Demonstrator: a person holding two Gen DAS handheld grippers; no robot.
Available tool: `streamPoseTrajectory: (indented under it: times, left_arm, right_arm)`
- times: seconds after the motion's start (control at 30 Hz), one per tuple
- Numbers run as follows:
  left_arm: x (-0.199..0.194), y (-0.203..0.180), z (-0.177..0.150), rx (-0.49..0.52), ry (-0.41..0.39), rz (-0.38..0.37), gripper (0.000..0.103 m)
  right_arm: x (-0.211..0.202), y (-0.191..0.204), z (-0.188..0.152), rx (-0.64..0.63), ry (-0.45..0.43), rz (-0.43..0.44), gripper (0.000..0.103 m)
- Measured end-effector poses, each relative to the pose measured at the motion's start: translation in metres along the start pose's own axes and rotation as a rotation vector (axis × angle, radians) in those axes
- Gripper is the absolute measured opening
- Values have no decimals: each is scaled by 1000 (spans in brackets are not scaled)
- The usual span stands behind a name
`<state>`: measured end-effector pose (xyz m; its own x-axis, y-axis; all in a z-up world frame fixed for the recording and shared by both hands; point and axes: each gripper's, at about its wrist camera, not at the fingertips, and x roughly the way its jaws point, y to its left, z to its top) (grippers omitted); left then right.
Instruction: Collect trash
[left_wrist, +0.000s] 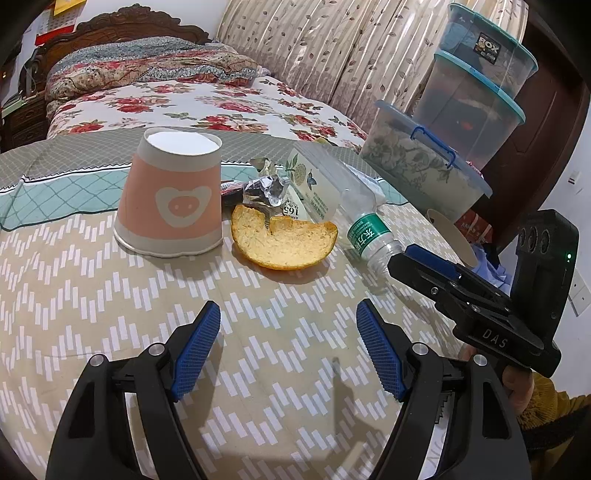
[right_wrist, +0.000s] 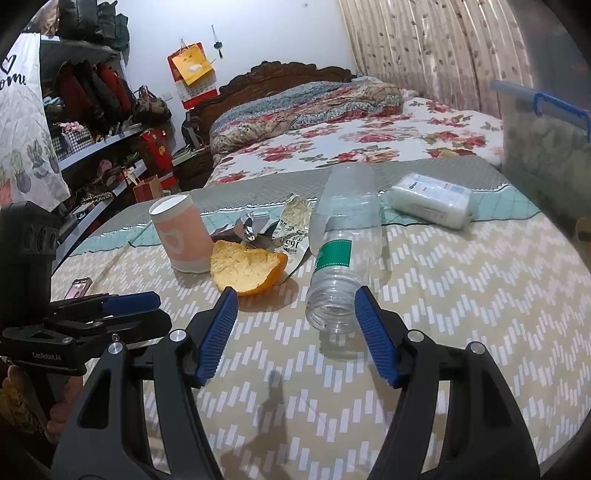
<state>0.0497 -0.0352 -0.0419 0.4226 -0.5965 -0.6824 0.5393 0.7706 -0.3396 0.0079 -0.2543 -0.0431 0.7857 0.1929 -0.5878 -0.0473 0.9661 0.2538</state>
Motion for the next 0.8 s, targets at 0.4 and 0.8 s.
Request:
streamPoseTrajectory:
  times: [0.4, 0.8]
  left_arm:
    - [0, 1, 0, -1, 0, -1, 72]
    - [-1, 2, 0, -13, 3, -8, 72]
  right_arm:
    - [1, -1, -1, 7, 3, 0, 67]
    - [1, -2, -2, 8, 4, -1, 67]
